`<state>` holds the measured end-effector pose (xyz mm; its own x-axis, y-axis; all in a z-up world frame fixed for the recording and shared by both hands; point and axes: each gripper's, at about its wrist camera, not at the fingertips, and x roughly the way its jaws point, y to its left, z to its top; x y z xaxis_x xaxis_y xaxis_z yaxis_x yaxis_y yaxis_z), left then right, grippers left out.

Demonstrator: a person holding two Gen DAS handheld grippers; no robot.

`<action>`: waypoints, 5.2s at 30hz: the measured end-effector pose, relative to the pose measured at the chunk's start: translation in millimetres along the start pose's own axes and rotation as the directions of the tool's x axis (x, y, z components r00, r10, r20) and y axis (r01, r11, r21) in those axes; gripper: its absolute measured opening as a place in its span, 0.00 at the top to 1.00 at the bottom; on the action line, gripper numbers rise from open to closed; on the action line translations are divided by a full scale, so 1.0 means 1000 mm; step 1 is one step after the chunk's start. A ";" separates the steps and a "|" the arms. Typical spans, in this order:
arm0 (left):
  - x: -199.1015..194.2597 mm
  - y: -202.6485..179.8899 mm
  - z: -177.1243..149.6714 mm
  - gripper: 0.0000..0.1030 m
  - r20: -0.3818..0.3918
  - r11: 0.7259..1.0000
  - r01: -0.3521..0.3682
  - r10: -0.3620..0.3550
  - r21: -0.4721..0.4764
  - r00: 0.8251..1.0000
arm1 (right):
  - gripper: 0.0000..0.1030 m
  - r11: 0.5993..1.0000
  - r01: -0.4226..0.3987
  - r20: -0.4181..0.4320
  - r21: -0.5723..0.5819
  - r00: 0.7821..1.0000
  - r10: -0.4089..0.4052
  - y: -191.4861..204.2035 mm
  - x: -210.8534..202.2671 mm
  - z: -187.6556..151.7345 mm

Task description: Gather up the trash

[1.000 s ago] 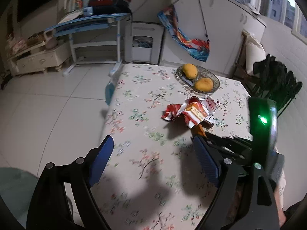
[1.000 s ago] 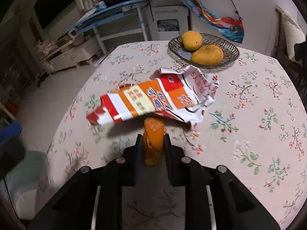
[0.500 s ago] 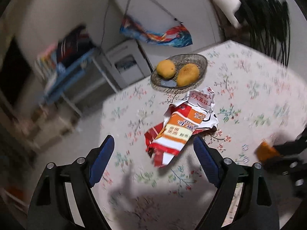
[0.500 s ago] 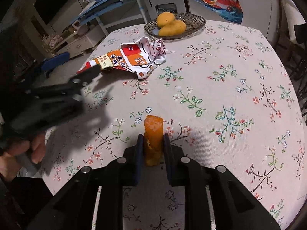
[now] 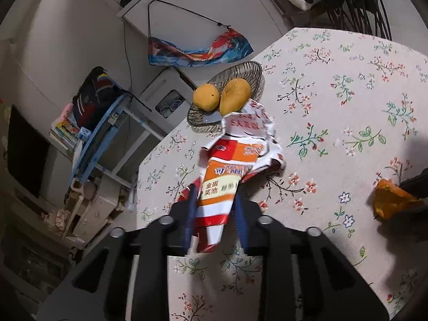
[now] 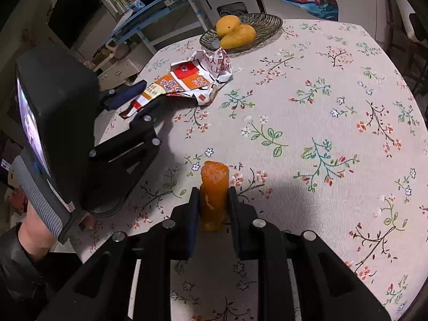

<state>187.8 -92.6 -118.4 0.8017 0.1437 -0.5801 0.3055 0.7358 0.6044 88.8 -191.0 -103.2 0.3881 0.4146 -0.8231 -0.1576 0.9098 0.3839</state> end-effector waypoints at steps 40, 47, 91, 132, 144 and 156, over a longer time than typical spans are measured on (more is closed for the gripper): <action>-0.032 0.086 -0.098 0.82 -0.073 0.700 0.301 -0.450 -0.648 0.890 | 0.78 0.999 0.025 0.017 -0.023 1.000 -0.024 0.006 -0.007 -0.016; -0.042 0.093 -0.098 0.96 -0.017 0.668 0.328 -0.454 -0.668 0.891 | 0.81 0.998 0.025 0.019 -0.049 1.000 -0.024 0.013 -0.003 -0.016; -0.225 0.069 -0.147 0.96 0.246 0.714 0.428 -0.350 -0.555 0.904 | 0.81 0.992 -0.129 0.230 0.004 0.965 0.125 0.050 -0.089 -0.127; -0.294 -0.044 -0.221 0.96 0.060 0.776 0.511 -0.529 -0.369 0.846 | 0.35 0.976 0.119 0.014 0.181 0.992 -0.124 0.020 -0.076 -0.229; -0.289 -0.084 -0.223 0.53 -0.059 0.823 0.498 -0.531 -0.274 0.845 | 0.29 0.964 0.107 0.184 0.242 0.971 -0.154 0.012 -0.106 -0.224; -0.293 -0.032 -0.215 0.16 0.043 0.855 0.245 -0.254 -0.457 0.966 | 0.21 0.934 0.341 0.382 0.103 0.853 -0.354 0.050 -0.123 -0.218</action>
<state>-167.5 -16.5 -84.8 0.7192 -0.0768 -0.6906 0.2229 0.9668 0.1246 -165.2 -192.2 -74.0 0.7343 0.0243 -0.6784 0.0788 0.9896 0.1207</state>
